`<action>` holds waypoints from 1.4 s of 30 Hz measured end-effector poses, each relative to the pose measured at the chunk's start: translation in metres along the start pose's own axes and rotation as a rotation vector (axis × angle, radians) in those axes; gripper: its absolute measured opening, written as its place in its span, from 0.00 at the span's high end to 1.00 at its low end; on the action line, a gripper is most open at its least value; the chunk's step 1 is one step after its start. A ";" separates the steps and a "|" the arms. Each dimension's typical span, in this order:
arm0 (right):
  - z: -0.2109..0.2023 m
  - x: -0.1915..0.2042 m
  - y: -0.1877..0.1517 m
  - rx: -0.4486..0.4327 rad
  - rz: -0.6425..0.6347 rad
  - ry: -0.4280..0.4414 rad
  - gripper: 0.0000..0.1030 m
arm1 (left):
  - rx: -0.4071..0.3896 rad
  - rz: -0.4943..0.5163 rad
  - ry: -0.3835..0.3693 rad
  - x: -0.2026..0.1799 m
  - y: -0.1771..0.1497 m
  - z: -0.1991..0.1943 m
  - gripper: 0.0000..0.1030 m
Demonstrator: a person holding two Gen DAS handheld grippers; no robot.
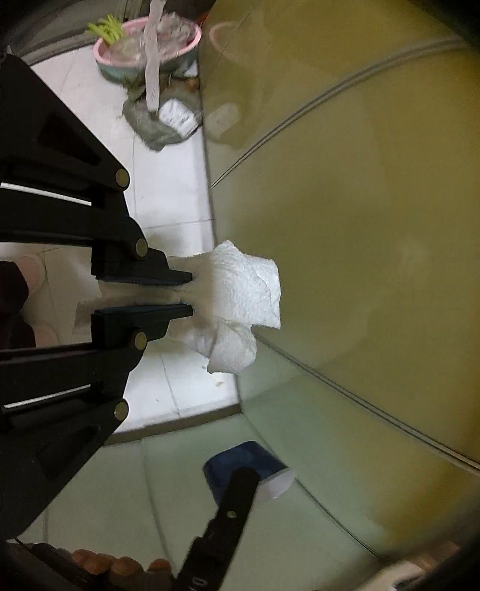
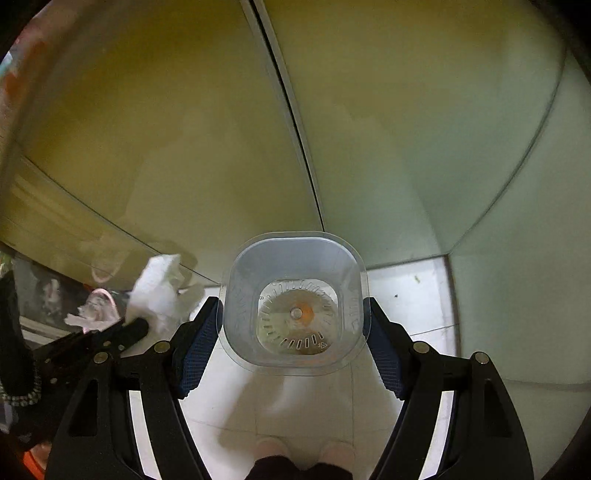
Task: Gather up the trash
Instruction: 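Open both tools to drop the tissue and container into the bucket, then raise both tools back up to the counter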
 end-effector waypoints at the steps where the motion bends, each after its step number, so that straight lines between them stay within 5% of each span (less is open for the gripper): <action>1: 0.015 -0.002 -0.006 0.004 -0.004 0.000 0.29 | 0.012 0.001 0.002 0.006 -0.006 0.025 0.92; 7: 0.106 -0.001 -0.038 0.022 -0.031 0.033 0.29 | 0.095 -0.005 -0.028 0.030 -0.036 0.146 0.92; 14: 0.161 0.009 -0.050 0.035 -0.081 0.093 0.29 | 0.133 0.014 -0.074 0.046 -0.055 0.218 0.91; 19: 0.174 0.012 -0.051 0.042 -0.137 0.091 0.29 | 0.142 0.038 -0.074 0.051 -0.061 0.234 0.55; 21: 0.177 0.016 -0.052 0.043 -0.161 0.075 0.29 | 0.141 0.036 -0.077 0.050 -0.062 0.235 0.51; 30: 0.165 0.018 -0.046 0.054 -0.166 0.058 0.29 | 0.106 0.001 -0.031 0.055 -0.055 0.191 0.51; 42: -0.016 0.042 0.012 0.066 -0.152 -0.013 0.29 | 0.023 -0.002 -0.033 0.008 0.003 -0.028 0.51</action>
Point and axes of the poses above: each gripper's, at about its wrist camera, not at the fingertips, and z roughly the way its jaws point, x to its left, y to its top, the point moved 8 cm from there along z, roughly the way its jaws point, and after that the axes turned 13 degrees about -z, right-handed, at the moved point
